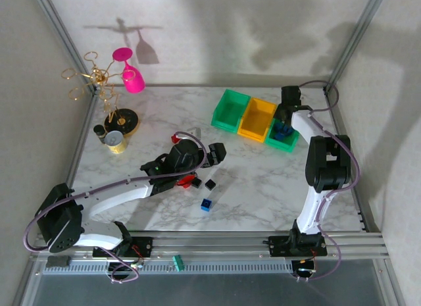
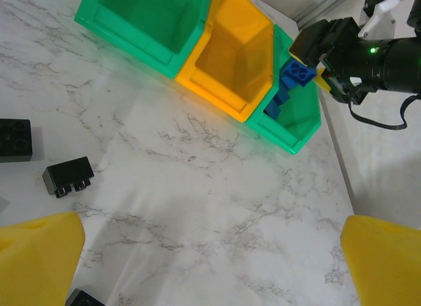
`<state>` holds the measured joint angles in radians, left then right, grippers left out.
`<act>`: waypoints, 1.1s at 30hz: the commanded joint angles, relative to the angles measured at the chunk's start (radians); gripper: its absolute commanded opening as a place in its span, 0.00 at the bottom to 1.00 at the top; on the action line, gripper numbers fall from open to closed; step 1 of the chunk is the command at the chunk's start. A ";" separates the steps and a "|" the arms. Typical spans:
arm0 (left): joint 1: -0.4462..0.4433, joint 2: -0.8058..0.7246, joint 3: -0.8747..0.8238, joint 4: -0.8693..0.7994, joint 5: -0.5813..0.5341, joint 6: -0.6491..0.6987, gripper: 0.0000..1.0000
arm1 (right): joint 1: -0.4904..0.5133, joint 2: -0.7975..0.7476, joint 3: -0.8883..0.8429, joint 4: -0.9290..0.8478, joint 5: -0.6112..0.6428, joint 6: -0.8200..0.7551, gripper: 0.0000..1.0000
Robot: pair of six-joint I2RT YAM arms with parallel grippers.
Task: Sort the legos into containers by color
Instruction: Place the lego in the container.
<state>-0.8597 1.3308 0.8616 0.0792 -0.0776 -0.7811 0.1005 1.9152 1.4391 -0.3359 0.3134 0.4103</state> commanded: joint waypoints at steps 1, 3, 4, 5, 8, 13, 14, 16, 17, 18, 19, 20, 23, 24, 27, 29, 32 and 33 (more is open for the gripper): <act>0.010 0.004 0.032 0.014 0.006 0.022 1.00 | -0.004 -0.032 0.043 0.000 -0.012 -0.020 0.64; 0.010 0.002 0.034 0.014 0.007 0.025 1.00 | -0.004 -0.061 0.033 0.000 -0.029 -0.015 0.65; 0.010 0.003 0.035 0.012 0.007 0.025 1.00 | -0.003 -0.078 0.022 0.000 -0.036 -0.011 0.66; 0.010 0.001 0.037 0.010 0.005 0.025 1.00 | -0.003 -0.093 0.015 -0.001 -0.044 -0.005 0.66; 0.010 -0.015 0.036 0.006 0.006 0.027 1.00 | 0.017 -0.156 -0.031 0.004 -0.079 0.007 0.67; 0.011 -0.067 0.011 -0.017 -0.012 0.025 1.00 | 0.084 -0.276 -0.126 -0.005 -0.120 0.039 0.69; 0.010 -0.079 0.005 -0.024 -0.015 0.023 1.00 | 0.099 -0.299 -0.150 0.000 -0.136 0.044 0.70; 0.011 -0.107 -0.011 -0.037 -0.023 0.024 1.00 | 0.135 -0.342 -0.192 -0.009 -0.152 0.051 0.71; 0.011 -0.120 -0.018 -0.045 -0.027 0.022 1.00 | 0.148 -0.358 -0.205 -0.019 -0.155 0.053 0.71; 0.011 -0.135 -0.025 -0.058 -0.035 0.021 1.00 | 0.170 -0.377 -0.224 -0.026 -0.162 0.055 0.72; 0.012 -0.150 -0.034 -0.067 -0.042 0.020 1.00 | 0.192 -0.398 -0.247 -0.031 -0.172 0.058 0.72; 0.011 -0.164 -0.040 -0.076 -0.046 0.021 1.00 | 0.213 -0.412 -0.264 -0.032 -0.182 0.059 0.73; 0.012 -0.212 -0.072 -0.108 -0.064 0.018 1.00 | 0.284 -0.460 -0.313 -0.050 -0.198 0.066 0.75; 0.011 -0.228 -0.080 -0.123 -0.071 0.017 1.00 | 0.309 -0.472 -0.327 -0.058 -0.203 0.068 0.76; 0.011 -0.276 -0.112 -0.161 -0.089 0.010 1.00 | 0.382 -0.502 -0.354 -0.061 -0.244 0.074 0.77; 0.012 -0.312 -0.130 -0.181 -0.098 0.006 1.00 | 0.438 -0.506 -0.355 -0.088 -0.221 0.085 0.79; 0.011 -0.356 -0.141 -0.235 -0.108 0.002 1.00 | 0.518 -0.506 -0.377 -0.103 -0.237 0.105 0.80; 0.012 -0.370 -0.145 -0.255 -0.115 -0.001 1.00 | 0.545 -0.506 -0.385 -0.110 -0.235 0.115 0.81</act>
<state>-0.8536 1.0027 0.7280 -0.1001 -0.1524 -0.7788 0.5945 1.4281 1.0855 -0.4049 0.0986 0.4911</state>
